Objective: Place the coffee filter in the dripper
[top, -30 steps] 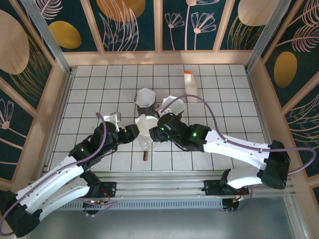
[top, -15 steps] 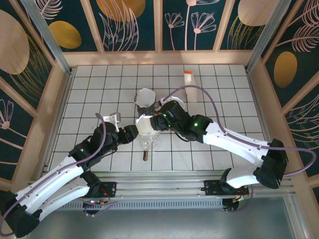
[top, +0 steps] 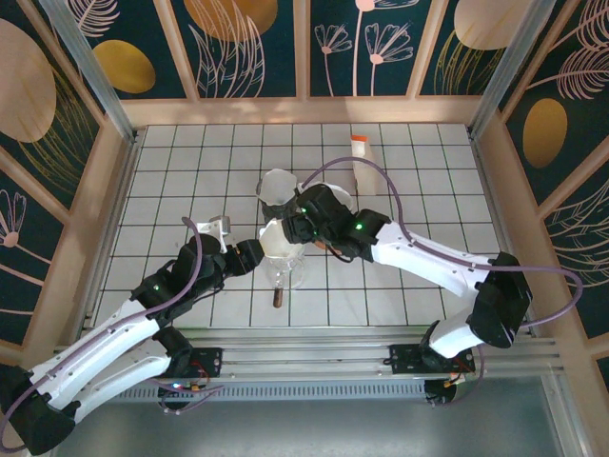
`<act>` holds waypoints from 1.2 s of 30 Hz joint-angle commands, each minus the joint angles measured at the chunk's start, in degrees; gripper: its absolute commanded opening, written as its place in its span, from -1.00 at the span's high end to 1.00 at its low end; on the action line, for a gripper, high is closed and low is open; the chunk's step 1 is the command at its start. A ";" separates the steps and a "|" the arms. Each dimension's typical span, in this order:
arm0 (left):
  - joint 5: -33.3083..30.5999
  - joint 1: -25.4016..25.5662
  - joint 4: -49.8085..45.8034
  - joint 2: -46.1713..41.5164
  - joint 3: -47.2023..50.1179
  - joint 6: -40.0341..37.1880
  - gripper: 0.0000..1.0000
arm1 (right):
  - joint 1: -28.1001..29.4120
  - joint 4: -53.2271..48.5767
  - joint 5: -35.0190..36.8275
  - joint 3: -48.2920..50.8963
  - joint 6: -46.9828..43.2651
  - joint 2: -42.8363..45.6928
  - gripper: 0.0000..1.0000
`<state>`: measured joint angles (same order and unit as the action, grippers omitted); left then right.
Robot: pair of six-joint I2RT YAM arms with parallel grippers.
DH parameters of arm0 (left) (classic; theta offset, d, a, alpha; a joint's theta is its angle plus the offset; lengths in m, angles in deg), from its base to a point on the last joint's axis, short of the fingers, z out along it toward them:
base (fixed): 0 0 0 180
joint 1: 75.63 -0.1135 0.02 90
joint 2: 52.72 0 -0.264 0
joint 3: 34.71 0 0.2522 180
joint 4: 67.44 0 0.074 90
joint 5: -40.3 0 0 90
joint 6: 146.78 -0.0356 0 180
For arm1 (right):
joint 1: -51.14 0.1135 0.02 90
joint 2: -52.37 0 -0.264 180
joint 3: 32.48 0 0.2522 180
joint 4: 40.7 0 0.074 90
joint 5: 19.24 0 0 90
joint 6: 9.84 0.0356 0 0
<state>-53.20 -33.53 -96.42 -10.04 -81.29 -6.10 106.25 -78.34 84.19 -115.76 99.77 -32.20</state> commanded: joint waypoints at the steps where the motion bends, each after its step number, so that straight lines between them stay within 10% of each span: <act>1: -0.07 -0.34 0.01 -0.39 0.55 0.39 -0.18 | 0.76 -1.29 0.02 -2.44 0.07 1.07 -0.41; 36: 0.74 -0.32 1.51 0.47 1.09 0.28 -0.21 | 1.83 -14.69 -6.30 -10.97 -5.19 -11.17 -0.44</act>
<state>-53.05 -33.53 -95.77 -9.91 -80.86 -6.10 107.76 -91.10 77.94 -124.85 95.99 -42.34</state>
